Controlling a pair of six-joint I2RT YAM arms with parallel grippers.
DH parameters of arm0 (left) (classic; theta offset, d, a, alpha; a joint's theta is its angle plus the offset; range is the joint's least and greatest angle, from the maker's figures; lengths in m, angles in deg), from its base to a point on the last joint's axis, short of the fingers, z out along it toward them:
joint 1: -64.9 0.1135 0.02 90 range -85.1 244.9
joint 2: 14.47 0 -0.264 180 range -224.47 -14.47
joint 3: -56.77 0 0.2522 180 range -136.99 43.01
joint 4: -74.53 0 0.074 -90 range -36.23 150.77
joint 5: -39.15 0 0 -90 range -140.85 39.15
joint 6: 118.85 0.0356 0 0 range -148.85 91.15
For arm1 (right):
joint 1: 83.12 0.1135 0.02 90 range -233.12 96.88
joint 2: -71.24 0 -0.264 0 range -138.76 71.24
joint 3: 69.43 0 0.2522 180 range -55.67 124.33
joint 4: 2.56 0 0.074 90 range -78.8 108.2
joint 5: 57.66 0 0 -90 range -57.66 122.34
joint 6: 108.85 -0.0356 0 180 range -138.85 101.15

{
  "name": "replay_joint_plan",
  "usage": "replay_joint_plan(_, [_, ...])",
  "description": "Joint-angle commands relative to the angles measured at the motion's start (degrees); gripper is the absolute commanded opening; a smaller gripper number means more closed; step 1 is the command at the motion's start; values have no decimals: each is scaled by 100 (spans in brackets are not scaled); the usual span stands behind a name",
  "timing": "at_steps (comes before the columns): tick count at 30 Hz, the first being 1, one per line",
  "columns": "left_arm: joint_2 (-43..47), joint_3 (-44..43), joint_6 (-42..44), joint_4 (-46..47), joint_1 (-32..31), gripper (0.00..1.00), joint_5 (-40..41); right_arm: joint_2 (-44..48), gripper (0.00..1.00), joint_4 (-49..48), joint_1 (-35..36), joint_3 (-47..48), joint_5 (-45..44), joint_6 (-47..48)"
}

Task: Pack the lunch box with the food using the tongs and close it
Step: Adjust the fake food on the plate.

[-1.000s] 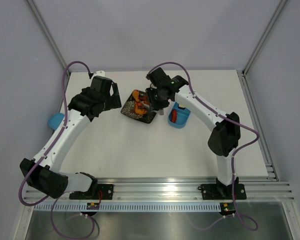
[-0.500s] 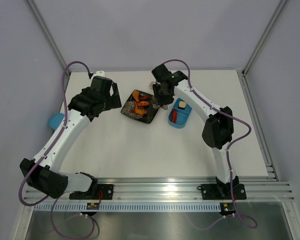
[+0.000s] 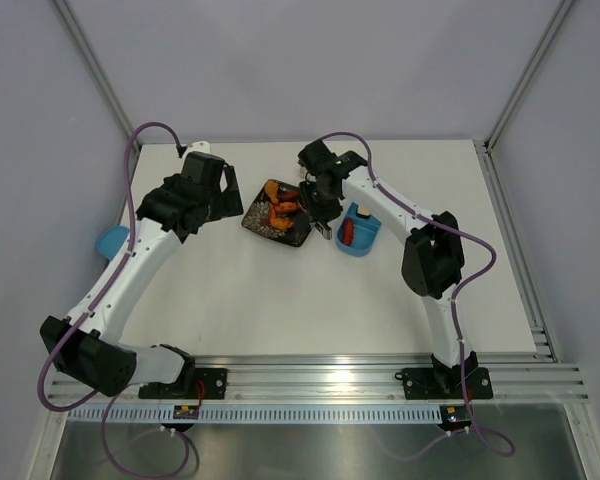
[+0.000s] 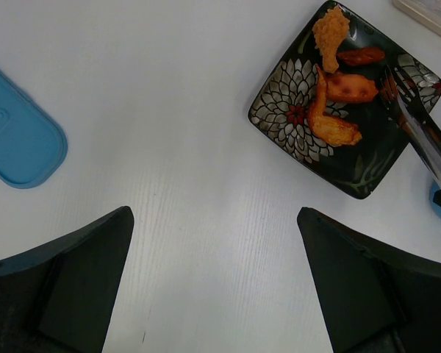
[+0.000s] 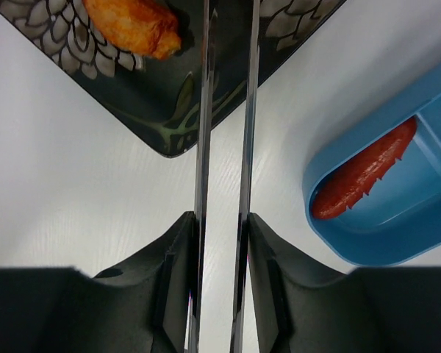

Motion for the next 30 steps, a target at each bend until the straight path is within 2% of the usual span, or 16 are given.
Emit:
replay_joint_plan(1, [-82,-147,-28,209,24,99,-23,430,40,-184,213,-144,342,408])
replay_joint_plan(13, [-232,-225,-2,244,24,99,-41,1247,40,-439,354,-1005,597,708])
replay_joint_plan(18, [-267,-270,24,236,24,99,-32,1186,40,-246,354,-769,131,611])
replay_joint_plan(30, [-267,-243,-2,209,24,99,-6,633,45,-8,363,357,236,620])
